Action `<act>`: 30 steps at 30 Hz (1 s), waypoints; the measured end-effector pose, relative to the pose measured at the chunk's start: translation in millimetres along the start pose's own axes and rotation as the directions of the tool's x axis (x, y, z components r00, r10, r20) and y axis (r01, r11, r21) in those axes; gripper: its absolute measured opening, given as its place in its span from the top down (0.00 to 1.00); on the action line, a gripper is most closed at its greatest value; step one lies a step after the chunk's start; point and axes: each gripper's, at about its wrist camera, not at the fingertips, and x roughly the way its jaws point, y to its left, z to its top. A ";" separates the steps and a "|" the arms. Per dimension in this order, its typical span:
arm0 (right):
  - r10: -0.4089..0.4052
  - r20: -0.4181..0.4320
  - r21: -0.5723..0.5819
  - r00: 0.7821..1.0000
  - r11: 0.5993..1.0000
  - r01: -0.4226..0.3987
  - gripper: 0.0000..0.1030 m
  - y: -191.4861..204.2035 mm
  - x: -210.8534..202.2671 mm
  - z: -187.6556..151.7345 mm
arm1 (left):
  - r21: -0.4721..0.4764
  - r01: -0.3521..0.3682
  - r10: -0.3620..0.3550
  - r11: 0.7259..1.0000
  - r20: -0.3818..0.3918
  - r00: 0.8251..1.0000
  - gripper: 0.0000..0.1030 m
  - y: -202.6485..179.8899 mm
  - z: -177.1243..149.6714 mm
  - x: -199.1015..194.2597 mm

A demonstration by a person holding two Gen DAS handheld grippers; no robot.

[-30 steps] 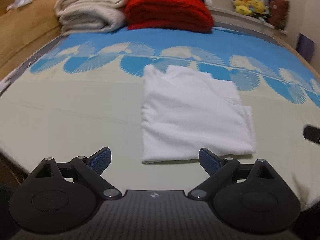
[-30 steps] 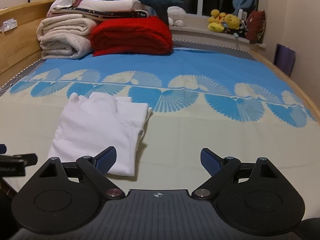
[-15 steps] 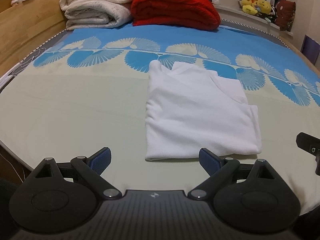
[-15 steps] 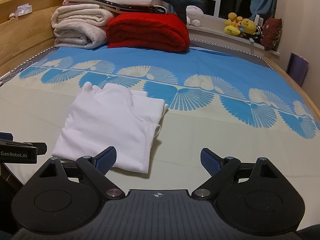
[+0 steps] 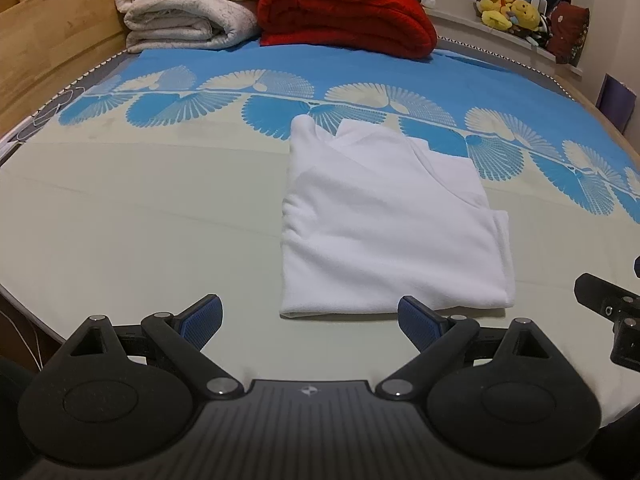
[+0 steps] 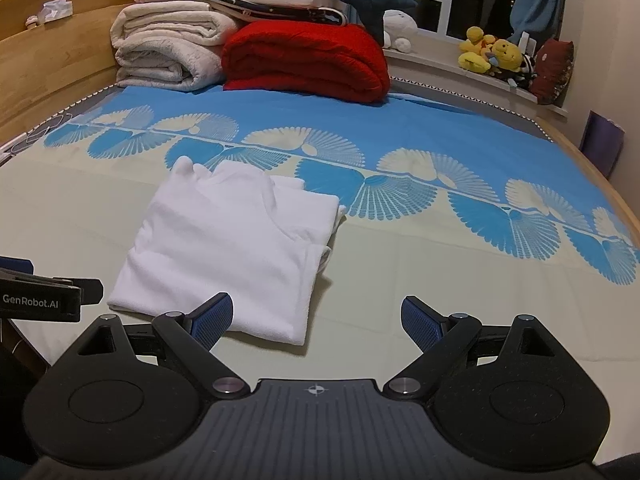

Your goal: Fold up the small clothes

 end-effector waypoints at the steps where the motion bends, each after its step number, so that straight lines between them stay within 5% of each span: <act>1: 0.000 -0.001 -0.002 1.000 1.000 0.000 0.11 0.0 0.0 -0.4 | 0.000 0.001 -0.001 1.000 -0.001 1.000 0.06 -0.3 -0.1 0.2; 30: 0.012 -0.019 -0.025 1.000 1.000 -0.012 0.11 3.5 1.6 -2.6 | -0.015 0.002 -0.002 1.000 -0.016 1.000 0.06 0.6 0.0 1.9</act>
